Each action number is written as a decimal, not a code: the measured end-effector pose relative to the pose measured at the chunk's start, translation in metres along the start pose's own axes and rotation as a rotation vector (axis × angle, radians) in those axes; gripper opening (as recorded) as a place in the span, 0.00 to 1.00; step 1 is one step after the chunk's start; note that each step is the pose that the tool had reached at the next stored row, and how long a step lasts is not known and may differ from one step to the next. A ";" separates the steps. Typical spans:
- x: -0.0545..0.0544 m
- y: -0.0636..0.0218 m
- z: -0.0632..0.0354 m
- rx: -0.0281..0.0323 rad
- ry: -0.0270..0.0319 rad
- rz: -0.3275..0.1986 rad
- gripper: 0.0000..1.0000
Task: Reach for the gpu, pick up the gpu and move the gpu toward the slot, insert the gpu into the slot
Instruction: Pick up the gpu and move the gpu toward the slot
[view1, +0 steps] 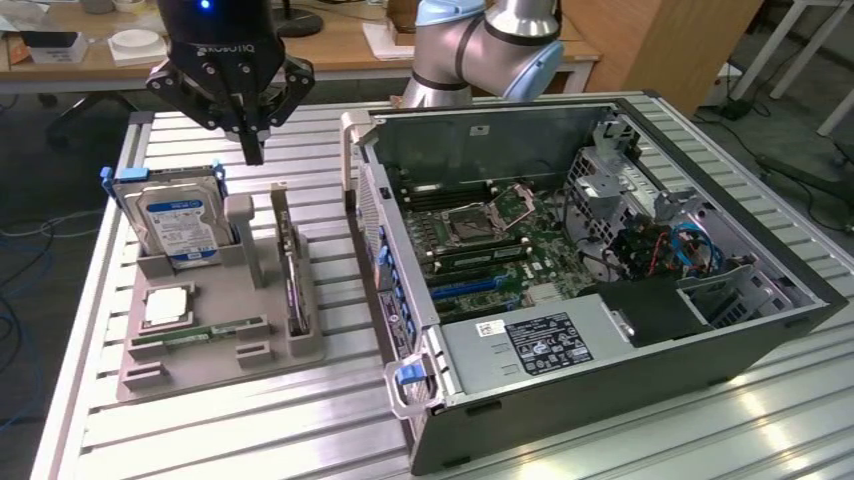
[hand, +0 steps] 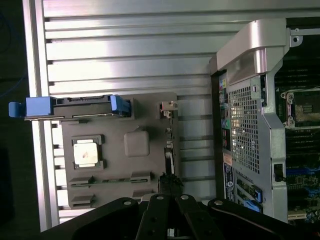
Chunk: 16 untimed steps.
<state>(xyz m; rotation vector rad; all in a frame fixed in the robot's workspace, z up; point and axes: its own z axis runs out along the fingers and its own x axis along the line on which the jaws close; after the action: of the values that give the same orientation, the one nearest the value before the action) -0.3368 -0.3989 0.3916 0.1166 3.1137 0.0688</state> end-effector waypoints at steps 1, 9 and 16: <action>0.000 0.0000 0.0000 0.0000 0.0000 0.000 0.10; 0.000 0.0000 0.0000 0.0000 0.0000 0.000 0.11; 0.000 0.0000 0.0000 0.0000 0.0000 0.000 0.41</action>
<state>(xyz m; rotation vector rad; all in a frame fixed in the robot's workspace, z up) -0.3368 -0.3989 0.3916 0.1166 3.1137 0.0689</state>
